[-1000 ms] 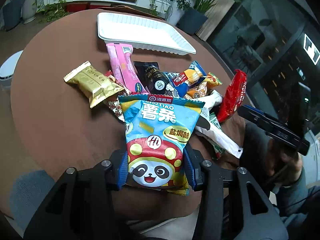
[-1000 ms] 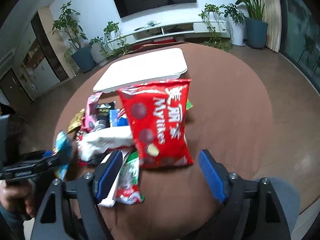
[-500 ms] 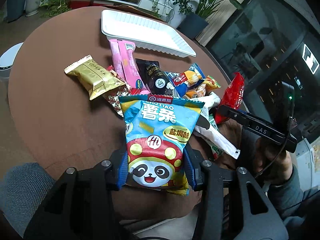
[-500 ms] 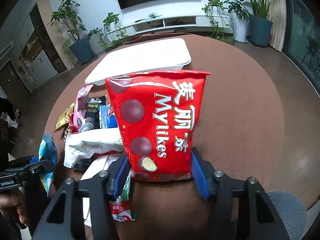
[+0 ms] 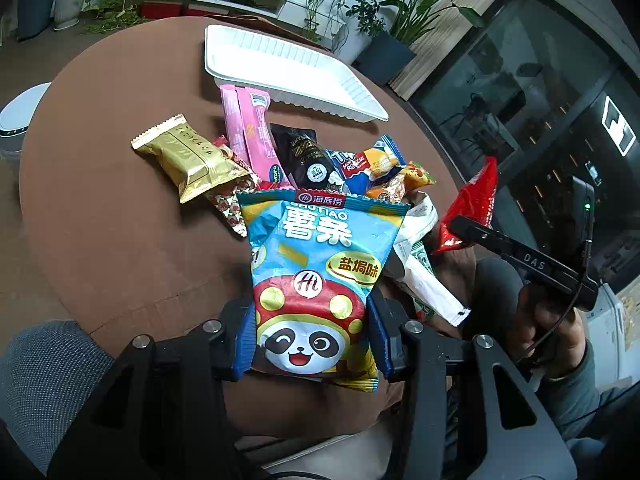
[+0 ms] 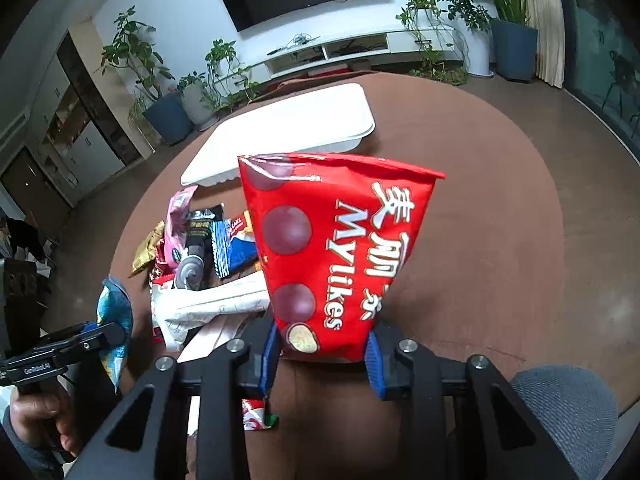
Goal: Organize snacks
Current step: 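Carry both bags to the white tray and release them inside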
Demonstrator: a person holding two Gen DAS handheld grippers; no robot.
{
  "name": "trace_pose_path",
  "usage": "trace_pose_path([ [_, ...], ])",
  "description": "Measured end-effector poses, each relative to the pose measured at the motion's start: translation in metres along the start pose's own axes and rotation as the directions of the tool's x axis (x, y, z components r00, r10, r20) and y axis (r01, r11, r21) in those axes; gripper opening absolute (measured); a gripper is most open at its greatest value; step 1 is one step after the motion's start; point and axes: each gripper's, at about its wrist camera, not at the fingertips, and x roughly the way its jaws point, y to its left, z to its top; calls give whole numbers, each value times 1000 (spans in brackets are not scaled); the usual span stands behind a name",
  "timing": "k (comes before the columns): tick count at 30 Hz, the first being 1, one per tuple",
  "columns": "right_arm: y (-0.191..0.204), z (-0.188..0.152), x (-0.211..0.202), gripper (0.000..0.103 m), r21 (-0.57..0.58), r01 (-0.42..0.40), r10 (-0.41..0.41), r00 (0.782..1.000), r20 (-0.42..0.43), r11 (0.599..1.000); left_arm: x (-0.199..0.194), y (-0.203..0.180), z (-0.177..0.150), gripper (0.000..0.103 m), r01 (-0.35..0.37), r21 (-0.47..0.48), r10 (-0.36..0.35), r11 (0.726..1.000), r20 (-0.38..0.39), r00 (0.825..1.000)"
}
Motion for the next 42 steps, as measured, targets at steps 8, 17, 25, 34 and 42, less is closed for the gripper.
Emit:
trace_pose_path([
  [8, -18, 7, -14, 38, 78, -65, 65, 998, 8, 995, -6, -1, 4, 43, 37, -15, -36, 999, 25, 999],
  [17, -80, 45, -32, 37, 168, -3, -7, 998, 56, 986, -26, 13, 36, 43, 48, -35, -44, 998, 87, 995],
  [25, -111, 131, -35, 38, 155, 69, -85, 991, 99, 985, -46, 16, 111, 43, -25, 25, 20, 999, 159, 987],
  [34, -19, 233, 37, 38, -96, -95, 90, 995, -51, 991, 2, 5, 234, 44, -104, 117, 94, 988, 90, 992],
  [42, 23, 255, 134, 38, -179, -146, 93, 957, -276, 973, 88, 22, 284, 43, -122, 85, 128, 989, -66, 990],
])
